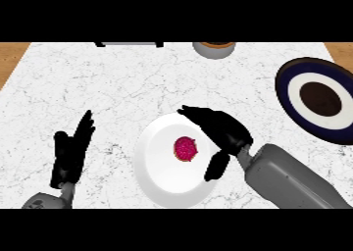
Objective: Pick the cupcake from the plate and place it in the plate
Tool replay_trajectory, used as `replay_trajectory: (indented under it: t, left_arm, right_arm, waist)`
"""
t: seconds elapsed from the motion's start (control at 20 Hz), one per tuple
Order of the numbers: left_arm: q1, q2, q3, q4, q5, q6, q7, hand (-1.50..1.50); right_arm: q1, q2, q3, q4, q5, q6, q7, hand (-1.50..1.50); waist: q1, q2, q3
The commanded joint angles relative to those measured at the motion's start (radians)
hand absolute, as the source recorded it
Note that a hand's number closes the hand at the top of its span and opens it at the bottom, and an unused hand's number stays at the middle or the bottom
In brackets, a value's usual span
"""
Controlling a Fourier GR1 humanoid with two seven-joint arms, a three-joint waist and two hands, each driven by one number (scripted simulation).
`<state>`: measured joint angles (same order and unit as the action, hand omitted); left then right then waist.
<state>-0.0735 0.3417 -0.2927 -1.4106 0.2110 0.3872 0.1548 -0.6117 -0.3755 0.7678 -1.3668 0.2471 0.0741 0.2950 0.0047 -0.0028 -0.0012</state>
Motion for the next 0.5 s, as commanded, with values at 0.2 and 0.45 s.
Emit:
replay_trajectory:
  t: [0.2, 0.45]
  left_arm:
    - [0.106, -0.009, 0.026, -0.065, -0.036, -0.038, -0.036, 0.0]
    - [-0.07, -0.055, 0.087, 0.048, -0.06, -0.052, 0.032, 0.0]
  right_arm:
    - [0.018, 0.099, -0.055, 0.046, 0.09, 0.142, 0.076, -1.5]
    - [0.045, 0.172, -0.079, 0.101, 0.176, 0.18, 0.04, -1.5]
  waist:
    - [0.003, 0.002, 0.001]
    - [-0.004, 0.004, 0.001]
